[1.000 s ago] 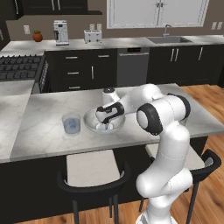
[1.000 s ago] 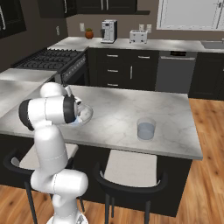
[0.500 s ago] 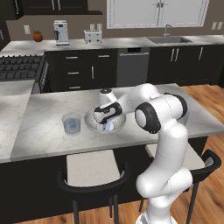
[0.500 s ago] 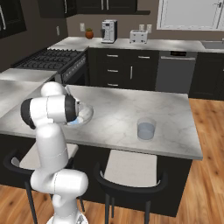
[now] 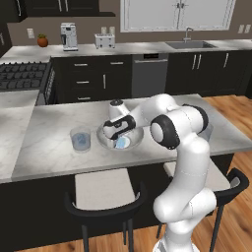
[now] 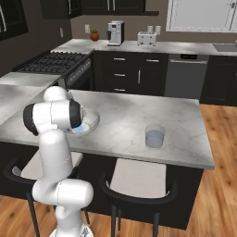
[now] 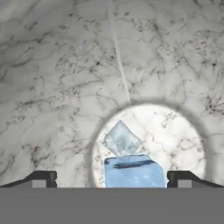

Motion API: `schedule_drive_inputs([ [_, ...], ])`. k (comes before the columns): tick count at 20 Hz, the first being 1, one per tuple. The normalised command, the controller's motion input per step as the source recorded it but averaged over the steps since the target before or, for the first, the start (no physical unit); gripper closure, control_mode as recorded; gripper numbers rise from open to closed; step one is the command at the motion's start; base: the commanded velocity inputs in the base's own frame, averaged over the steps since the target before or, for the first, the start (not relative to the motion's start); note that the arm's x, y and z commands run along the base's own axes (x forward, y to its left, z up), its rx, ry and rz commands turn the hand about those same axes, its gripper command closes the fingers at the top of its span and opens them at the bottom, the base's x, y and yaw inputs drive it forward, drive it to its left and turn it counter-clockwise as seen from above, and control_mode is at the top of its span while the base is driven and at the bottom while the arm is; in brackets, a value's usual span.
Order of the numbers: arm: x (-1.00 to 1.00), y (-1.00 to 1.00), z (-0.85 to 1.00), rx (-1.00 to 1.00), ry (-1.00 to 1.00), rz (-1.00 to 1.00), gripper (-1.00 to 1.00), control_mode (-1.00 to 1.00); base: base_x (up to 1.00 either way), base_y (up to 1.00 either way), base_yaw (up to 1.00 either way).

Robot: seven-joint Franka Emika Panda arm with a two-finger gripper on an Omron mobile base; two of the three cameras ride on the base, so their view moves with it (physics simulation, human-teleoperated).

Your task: There are four ice cubes in the ice bowl. Place two ice cubes in each glass of water.

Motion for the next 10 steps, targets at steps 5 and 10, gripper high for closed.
schedule_drive_inputs([
  [5,0.15,-0.12,0.0,0.03,-0.01,0.0,-1.0,-1.0,0.0,0.0,0.0],
  [10,0.14,-0.24,0.0,0.03,0.0,-0.04,-1.0,-1.0,0.0,0.0,0.0],
])
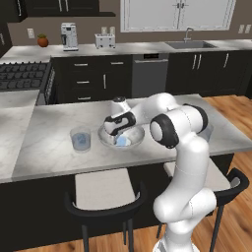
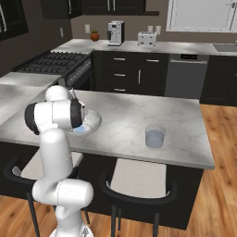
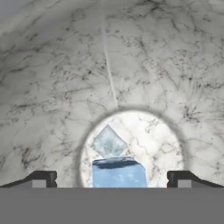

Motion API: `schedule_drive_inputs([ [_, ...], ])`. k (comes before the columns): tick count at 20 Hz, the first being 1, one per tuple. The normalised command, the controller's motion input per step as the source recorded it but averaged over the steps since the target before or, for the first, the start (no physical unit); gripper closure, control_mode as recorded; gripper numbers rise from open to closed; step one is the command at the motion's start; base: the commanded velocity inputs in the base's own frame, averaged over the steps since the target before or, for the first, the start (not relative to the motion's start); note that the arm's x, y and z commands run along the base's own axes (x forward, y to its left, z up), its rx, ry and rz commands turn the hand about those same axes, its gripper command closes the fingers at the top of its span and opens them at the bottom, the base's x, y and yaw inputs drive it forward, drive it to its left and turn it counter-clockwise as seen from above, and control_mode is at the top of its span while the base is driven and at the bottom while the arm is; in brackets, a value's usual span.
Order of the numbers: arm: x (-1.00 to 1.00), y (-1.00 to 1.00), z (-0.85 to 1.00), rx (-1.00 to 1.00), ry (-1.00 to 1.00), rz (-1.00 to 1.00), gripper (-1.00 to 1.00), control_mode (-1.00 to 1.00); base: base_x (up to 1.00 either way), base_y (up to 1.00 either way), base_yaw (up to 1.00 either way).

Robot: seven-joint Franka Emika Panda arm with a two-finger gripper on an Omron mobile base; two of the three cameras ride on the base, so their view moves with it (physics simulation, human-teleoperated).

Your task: There are four ice cubes in the ice bowl. Place two ice cubes in each glass of water.

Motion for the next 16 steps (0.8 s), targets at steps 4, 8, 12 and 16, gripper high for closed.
schedule_drive_inputs([
  [4,0.09,-0.28,-0.03,0.02,0.0,-0.07,-1.0,-1.0,0.0,0.0,0.0],
  [8,0.0,-0.12,-0.11,0.01,0.0,-0.09,-1.0,-1.0,0.0,0.0,0.0],
  [12,0.0,0.0,-0.1,0.01,0.0,-0.07,-1.0,-1.0,0.0,0.0,0.0],
  [16,0.0,-0.01,-0.09,0.0,0.01,-0.09,-1.0,-1.0,0.0,0.0,0.0],
])
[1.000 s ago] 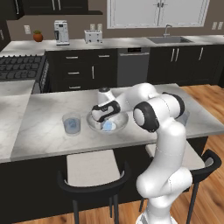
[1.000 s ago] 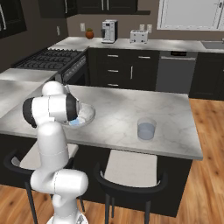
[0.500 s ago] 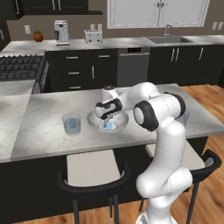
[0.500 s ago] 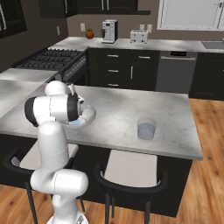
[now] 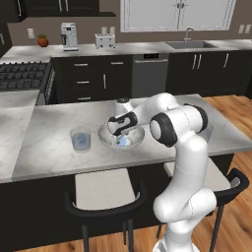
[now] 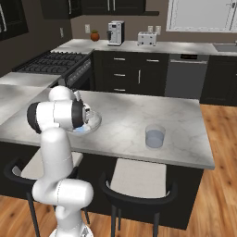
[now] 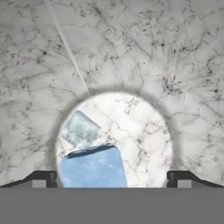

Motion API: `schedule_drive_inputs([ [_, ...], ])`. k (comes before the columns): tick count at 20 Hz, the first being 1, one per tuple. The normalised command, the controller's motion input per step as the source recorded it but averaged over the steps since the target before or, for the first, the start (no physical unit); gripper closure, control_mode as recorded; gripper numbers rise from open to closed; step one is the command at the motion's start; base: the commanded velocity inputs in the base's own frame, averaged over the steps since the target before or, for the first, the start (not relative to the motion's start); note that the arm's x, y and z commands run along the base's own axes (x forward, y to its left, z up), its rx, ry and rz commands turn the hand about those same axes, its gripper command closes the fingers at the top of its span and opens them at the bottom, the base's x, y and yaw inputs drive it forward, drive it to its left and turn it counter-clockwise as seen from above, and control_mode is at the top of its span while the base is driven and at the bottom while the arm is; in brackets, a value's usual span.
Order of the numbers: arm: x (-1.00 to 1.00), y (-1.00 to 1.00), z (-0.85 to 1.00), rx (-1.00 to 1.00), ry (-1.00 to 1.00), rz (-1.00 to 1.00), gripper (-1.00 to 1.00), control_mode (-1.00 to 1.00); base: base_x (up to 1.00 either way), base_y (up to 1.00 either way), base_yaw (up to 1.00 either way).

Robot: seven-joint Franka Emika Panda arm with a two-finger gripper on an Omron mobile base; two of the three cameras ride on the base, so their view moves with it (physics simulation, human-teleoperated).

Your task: There are four ice cubes in the ice bowl. Place two ice cubes in each glass of water.

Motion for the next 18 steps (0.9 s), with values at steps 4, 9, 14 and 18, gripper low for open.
schedule_drive_inputs([
  [4,0.0,0.0,-0.13,0.0,0.03,-0.1,-1.0,-1.0,0.0,0.0,0.0],
  [9,0.0,0.0,-0.18,0.0,0.06,-0.1,-1.0,-1.0,0.0,0.0,0.0],
  [14,0.0,0.0,-0.16,0.0,0.07,-0.1,-1.0,-1.0,0.0,0.0,0.0],
  [18,0.0,0.0,-0.12,0.01,0.07,-0.1,1.0,-1.0,0.0,0.0,0.0],
])
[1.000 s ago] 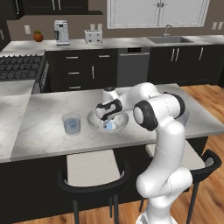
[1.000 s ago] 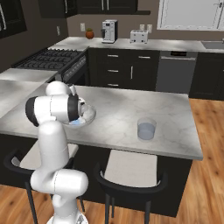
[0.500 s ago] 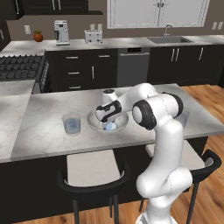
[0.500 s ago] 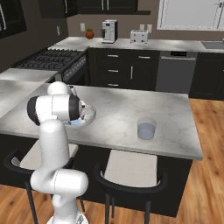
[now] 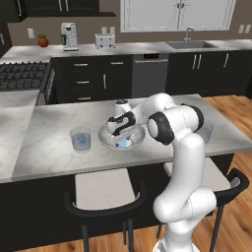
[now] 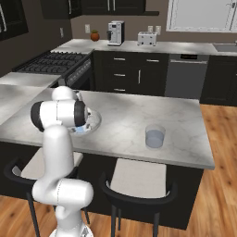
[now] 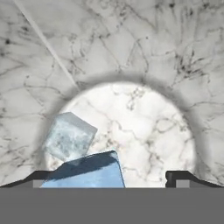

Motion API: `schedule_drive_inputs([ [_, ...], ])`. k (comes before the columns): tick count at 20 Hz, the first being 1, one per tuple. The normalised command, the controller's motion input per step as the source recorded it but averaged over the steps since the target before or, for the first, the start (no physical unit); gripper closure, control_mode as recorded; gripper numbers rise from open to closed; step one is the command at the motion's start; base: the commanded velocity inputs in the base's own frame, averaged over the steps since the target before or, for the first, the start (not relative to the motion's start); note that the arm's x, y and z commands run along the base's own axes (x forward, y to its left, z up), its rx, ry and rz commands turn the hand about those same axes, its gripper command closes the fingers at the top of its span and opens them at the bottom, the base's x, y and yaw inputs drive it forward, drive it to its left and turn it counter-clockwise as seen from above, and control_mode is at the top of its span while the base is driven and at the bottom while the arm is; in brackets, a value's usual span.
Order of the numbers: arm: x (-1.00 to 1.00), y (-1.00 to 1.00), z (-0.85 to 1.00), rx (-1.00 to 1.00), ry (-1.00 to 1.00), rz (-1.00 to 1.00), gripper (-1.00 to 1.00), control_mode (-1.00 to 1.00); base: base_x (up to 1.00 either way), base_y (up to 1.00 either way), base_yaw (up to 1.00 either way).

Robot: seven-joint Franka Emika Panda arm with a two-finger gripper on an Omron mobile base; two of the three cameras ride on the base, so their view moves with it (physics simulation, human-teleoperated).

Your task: There are four ice cubes in the ice bowl. Place two ice cubes in each glass of water.

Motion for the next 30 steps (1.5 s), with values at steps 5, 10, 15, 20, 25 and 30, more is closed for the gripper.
schedule_drive_inputs([
  [5,0.0,0.0,-0.21,0.01,0.12,-0.13,1.0,-1.0,0.0,0.0,0.0],
  [10,0.0,0.0,-0.2,0.02,0.09,-0.13,1.0,-1.0,0.0,0.0,0.0],
  [15,0.0,0.0,-0.07,0.04,0.02,-0.14,1.0,-1.0,0.0,0.0,0.0],
  [20,0.0,0.0,0.04,0.1,-0.15,-0.15,1.0,-1.0,0.0,0.0,0.0],
  [25,-0.18,0.0,0.31,0.06,-0.28,-0.15,1.0,-1.0,0.0,0.0,0.0],
  [30,-0.44,-0.02,0.42,0.0,-0.21,-0.15,1.0,-1.0,0.0,0.0,0.0],
])
